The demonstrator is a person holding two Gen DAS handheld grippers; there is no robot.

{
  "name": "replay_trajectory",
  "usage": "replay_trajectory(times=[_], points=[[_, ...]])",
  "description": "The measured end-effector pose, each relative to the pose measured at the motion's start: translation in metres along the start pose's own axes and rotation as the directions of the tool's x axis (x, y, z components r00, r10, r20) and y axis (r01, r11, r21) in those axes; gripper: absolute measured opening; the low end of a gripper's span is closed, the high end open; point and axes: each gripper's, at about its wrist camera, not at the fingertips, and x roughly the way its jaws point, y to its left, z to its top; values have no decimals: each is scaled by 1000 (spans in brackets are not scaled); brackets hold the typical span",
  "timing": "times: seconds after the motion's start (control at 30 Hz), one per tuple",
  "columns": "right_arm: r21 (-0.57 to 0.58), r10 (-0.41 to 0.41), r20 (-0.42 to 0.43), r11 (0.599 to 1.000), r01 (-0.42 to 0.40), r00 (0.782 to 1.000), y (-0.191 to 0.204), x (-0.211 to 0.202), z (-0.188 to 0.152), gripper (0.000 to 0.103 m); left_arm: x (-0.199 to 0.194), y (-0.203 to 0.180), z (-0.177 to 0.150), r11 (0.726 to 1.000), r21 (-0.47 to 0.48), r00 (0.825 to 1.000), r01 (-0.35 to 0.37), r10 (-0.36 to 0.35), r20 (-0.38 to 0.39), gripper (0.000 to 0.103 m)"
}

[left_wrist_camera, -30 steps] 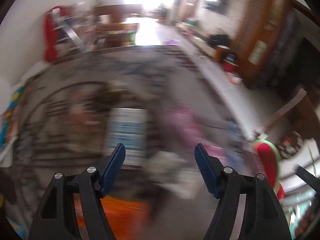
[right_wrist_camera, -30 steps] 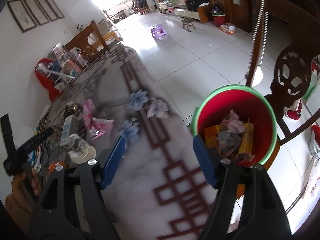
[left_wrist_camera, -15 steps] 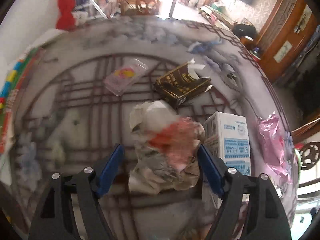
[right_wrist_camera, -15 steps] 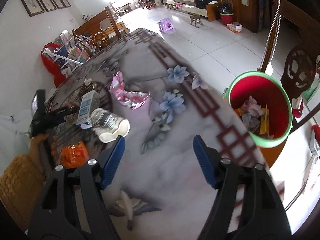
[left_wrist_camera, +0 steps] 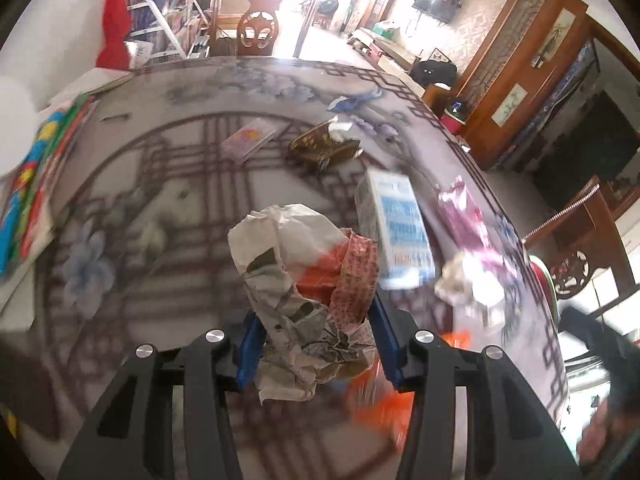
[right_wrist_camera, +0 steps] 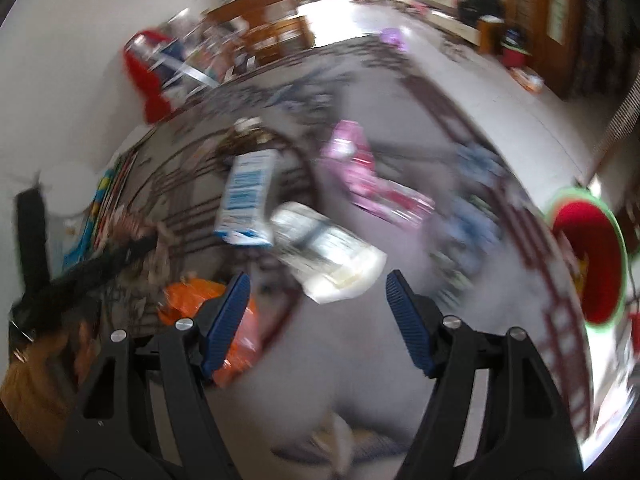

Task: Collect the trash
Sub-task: 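Grasp the crumpled patterned paper with the left gripper, then grasp the white-blue milk carton with the right gripper while the left holds the paper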

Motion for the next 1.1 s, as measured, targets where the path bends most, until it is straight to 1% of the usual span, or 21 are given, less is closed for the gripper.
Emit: replay_trajectory(times=[0.07, 0.17, 0.23, 0.27, 0.37, 0.43, 0.53, 0.67, 0.73, 0.8, 0.83, 0.87, 0.9, 1.0, 1.1], points=[[-67, 13, -9, 998, -14, 1000, 25, 19, 19, 69, -9, 8, -12, 1000, -19, 1000, -9, 9, -2, 45], [-133, 15, -22, 991, -18, 1000, 58, 51, 45, 69, -18, 25, -29, 995, -97, 1000, -12, 11, -9, 45], [-150, 1, -35, 989, -6, 999, 70, 69, 55, 69, -17, 32, -37, 992, -126, 1000, -13, 11, -16, 46], [-155, -7, -51, 988, -1, 999, 76, 82, 60, 71, -16, 34, -39, 991, -133, 1000, -16, 13, -21, 46], [-148, -22, -101, 989, 7, 995, 85, 114, 70, 72, -12, 41, -44, 990, -140, 999, -25, 20, -37, 46], [-161, -51, -130, 987, 30, 990, 90, 134, 71, 73, -10, 45, -45, 988, -150, 999, -31, 25, -40, 46], [-187, -97, -167, 980, 65, 981, 92, 156, 70, 74, -8, 51, -44, 986, -167, 999, -32, 25, -43, 46], [-188, -122, -208, 979, 83, 971, 92, 176, 68, 74, -3, 57, -43, 983, -178, 998, -34, 25, -52, 46], [-207, -139, -215, 974, 94, 967, 93, 180, 66, 74, -1, 59, -44, 983, -179, 998, -36, 26, -57, 46], [-250, -167, -207, 962, 113, 964, 97, 181, 64, 70, 2, 60, -44, 983, -177, 998, -39, 28, -64, 46], [-269, -175, -203, 956, 116, 963, 99, 179, 63, 59, 2, 60, -44, 983, -178, 997, -39, 28, -65, 46], [-272, -165, -208, 957, 105, 964, 100, 177, 63, 53, 2, 60, -44, 983, -178, 998, -38, 27, -65, 46], [-267, -150, -214, 959, 90, 965, 101, 174, 63, 53, 1, 59, -43, 984, -176, 998, -37, 26, -62, 46], [-282, -106, -175, 958, 54, 979, 107, 149, 57, 53, -2, 54, -40, 986, -164, 999, -31, 23, -49, 46], [-289, -43, -154, 957, -3, 987, 109, 116, 47, 53, -8, 48, -39, 988, -152, 999, -23, 19, -31, 46]])
